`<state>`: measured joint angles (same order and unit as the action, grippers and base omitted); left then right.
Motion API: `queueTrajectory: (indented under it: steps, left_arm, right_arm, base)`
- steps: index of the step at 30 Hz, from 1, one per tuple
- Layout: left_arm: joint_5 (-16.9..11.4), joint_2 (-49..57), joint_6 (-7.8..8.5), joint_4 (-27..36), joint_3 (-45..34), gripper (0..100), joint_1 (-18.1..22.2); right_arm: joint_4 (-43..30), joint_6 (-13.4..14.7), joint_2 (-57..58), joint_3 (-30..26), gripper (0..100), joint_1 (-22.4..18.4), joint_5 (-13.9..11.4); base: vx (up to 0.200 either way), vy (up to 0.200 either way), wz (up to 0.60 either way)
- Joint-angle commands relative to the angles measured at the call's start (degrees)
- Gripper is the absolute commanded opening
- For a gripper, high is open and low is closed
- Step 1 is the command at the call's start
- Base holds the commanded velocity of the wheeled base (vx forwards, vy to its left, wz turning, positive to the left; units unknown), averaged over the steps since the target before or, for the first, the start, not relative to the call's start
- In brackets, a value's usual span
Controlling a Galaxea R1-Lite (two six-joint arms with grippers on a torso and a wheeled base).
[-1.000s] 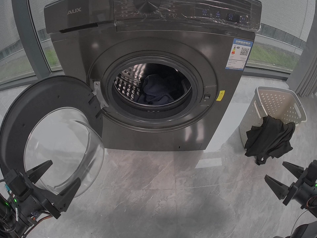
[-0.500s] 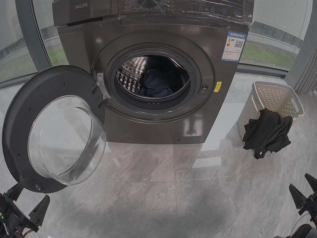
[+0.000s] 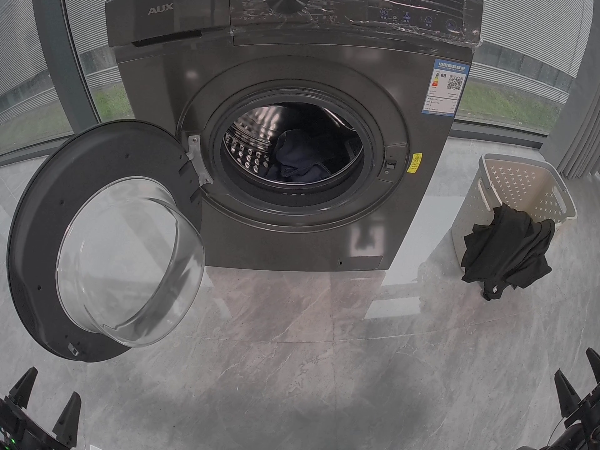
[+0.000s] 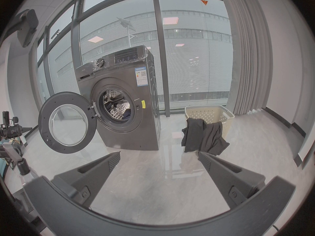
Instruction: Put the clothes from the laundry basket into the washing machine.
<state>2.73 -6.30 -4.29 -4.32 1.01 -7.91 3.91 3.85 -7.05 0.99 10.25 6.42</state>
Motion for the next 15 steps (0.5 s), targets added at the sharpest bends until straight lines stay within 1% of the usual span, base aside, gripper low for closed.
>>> queueTrajectory:
  steps: [1, 3, 4, 5, 7, 8, 9, 11, 12, 13, 14, 15]
  left_arm:
    - [-1.4, 3.1, 1.21, 0.2, -1.0, 100, 6.9]
    - [-3.1, 5.8, 1.83, 0.2, -1.0, 100, 8.6]
    - [-3.9, 5.9, 2.97, 0.2, -1.0, 100, 8.7]
    - [-4.0, 5.5, 3.06, 0.2, -1.0, 100, 8.6]
    - [-4.8, 6.1, 2.27, 0.2, -1.0, 100, 8.3]
    - [-4.7, 6.2, 1.65, 0.1, -1.0, 100, 8.2]
    - [-4.3, 6.2, 1.39, 0.2, -1.0, 100, 8.2]
    - [-4.0, 6.2, 0.69, 0.5, -1.0, 100, 8.2]
    - [-3.7, 6.2, 1.65, 0.7, -1.0, 100, 8.2]
    - [-2.7, 6.2, 2.45, 3.3, -1.0, 100, 8.3]
    - [-2.3, 6.2, 2.88, 4.5, -1.0, 100, 8.2]
    - [-2.0, 6.3, 3.59, 5.5, -0.7, 100, 8.3]
  right_arm:
    - [0.2, -1.3, 1.7, -0.9, 100, -2.3, 0.2]
    - [0.2, -1.7, 1.7, -1.0, 100, -2.9, 0.3]
    - [0.1, -1.7, 1.8, -1.0, 100, -3.5, 0.7]
    - [0.1, -1.7, 1.7, -1.0, 100, -3.8, 0.7]
    - [0.2, -1.4, 1.7, -1.0, 100, -3.7, 0.7]
    - [0.2, -1.3, 1.7, -1.0, 100, -3.8, 1.0]
    - [0.2, -1.4, 1.7, -1.0, 100, -3.8, 1.1]
    - [0.1, -1.7, 1.7, -1.0, 100, -4.2, 4.2]
    - [0.1, -1.7, 1.7, -1.0, 100, -4.5, 4.7]
    - [0.0, -3.1, 2.5, -0.9, 100, -7.4, 6.6]
    - [-0.8, -4.4, 3.7, -0.6, 100, -9.7, 5.8]
    - [-0.4, -5.6, 5.6, -0.8, 100, -11.1, 4.0]
  base:
    - [0.0, -0.2, 0.0]
    - [0.0, -0.2, 0.0]
    - [0.0, -0.2, 0.0]
    - [0.0, -0.2, 0.0]
    - [0.0, 0.0, 0.0]
    - [0.0, 0.0, 0.0]
    - [0.0, 0.0, 0.0]
    - [0.0, 0.0, 0.0]
    - [0.0, 0.0, 0.0]
    - [0.0, 0.0, 0.0]
    - [0.0, 0.0, 0.0]
    - [0.0, 0.0, 0.0]
